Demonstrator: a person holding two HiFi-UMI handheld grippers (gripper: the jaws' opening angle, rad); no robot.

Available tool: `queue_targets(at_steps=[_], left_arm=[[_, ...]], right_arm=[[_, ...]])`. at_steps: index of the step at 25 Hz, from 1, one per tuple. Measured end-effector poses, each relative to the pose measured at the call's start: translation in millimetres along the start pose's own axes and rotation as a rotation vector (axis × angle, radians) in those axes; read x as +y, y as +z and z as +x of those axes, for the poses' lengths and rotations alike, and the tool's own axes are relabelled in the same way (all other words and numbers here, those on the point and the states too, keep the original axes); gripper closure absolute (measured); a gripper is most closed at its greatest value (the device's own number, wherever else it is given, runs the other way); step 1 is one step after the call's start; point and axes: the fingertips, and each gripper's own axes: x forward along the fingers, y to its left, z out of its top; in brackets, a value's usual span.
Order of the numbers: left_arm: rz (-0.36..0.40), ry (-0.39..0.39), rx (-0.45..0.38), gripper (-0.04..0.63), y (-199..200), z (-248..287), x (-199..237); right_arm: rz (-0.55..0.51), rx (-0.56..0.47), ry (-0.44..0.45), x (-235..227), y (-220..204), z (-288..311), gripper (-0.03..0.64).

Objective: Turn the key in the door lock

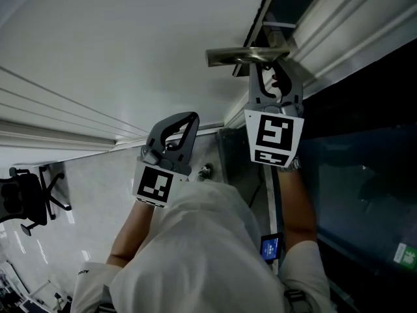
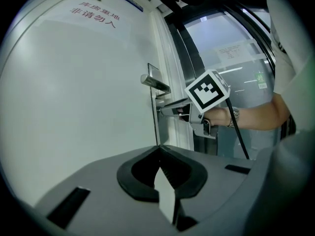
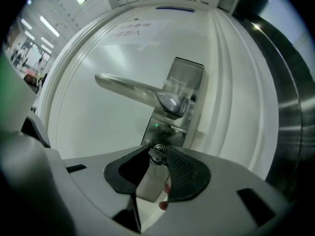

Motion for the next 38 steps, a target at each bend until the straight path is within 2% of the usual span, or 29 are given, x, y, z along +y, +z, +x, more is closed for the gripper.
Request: queue_targets(at_steps=[2, 6, 7, 9, 10, 11, 15, 17, 23, 26, 28, 30, 32, 34, 38], left_arm=[[-0.004, 0.000, 0.000, 0.591, -0.2, 1.5, -0.4], [-0.005, 0.002, 0.003, 0.591, -1.1, 1.2, -0.2], [-0.006, 0.002, 0.003, 0.591, -1.2, 0.9, -0.3], [-0.004, 0.003, 0.003, 0.591, -1.5, 0.4, -0.6], [-0.003, 0.003, 0.003, 0.591, -1.5, 0.3, -0.7], [-0.003, 0.003, 0.003, 0.591, -1.4, 0.0, -0.8], [-0.003, 0.008, 0.004, 0.589, -0.7, -2.7, 2.2], [-0.002, 0.009, 0.003, 0.591, 0.3, -3.3, 2.9], [0.006, 0.007, -0.001, 0.591, -0.3, -4.2, 3.5], [0.008, 0.002, -0.003, 0.591, -0.2, -3.8, 3.1], [0.011, -0.003, -0.005, 0.591, 0.3, -3.3, 1.7], [0.018, -0.009, -0.003, 0.591, 0.4, -3.6, 0.0], [0.018, -0.011, -0.002, 0.591, 0.4, -3.9, -0.5], [0.011, -0.008, -0.002, 0.591, -0.3, -3.9, 0.1], [0.002, -0.002, 0.003, 0.589, -2.9, -4.3, 2.4]], right_arm=[[0.106, 0.001, 0.030, -3.8, -2.2, 1.0, 0.505], [0.198, -0.002, 0.055, -6.1, -3.1, 1.2, 0.505], [0.248, -0.004, 0.067, -6.1, -3.4, 1.2, 0.505], [0.430, 0.002, 0.114, -6.9, -6.5, 2.1, 0.519], [0.528, 0.008, 0.137, -7.9, -8.4, 2.6, 0.590], [0.594, 0.011, 0.147, -9.1, -9.6, 2.9, 0.598], [0.690, 0.003, 0.155, -10.4, -9.7, 2.2, 0.598], [0.834, 0.008, 0.185, -11.5, -11.5, 2.1, 0.598], [1.352, 0.047, 0.277, -13.1, -22.0, 3.0, 0.598], [1.554, 0.030, 0.376, -12.2, -22.6, 5.9, 0.597], [1.626, 0.038, 0.397, -12.7, -26.5, 7.4, 0.561], [1.582, 0.048, 0.392, -13.8, -28.8, 8.5, 0.521], [1.419, 0.031, 0.391, -16.0, -23.1, 7.6, 0.492], [1.186, 0.009, 0.376, -17.6, -14.0, 3.8, 0.468], [0.644, -0.002, 0.252, -15.8, 1.1, -4.8, 0.444]])
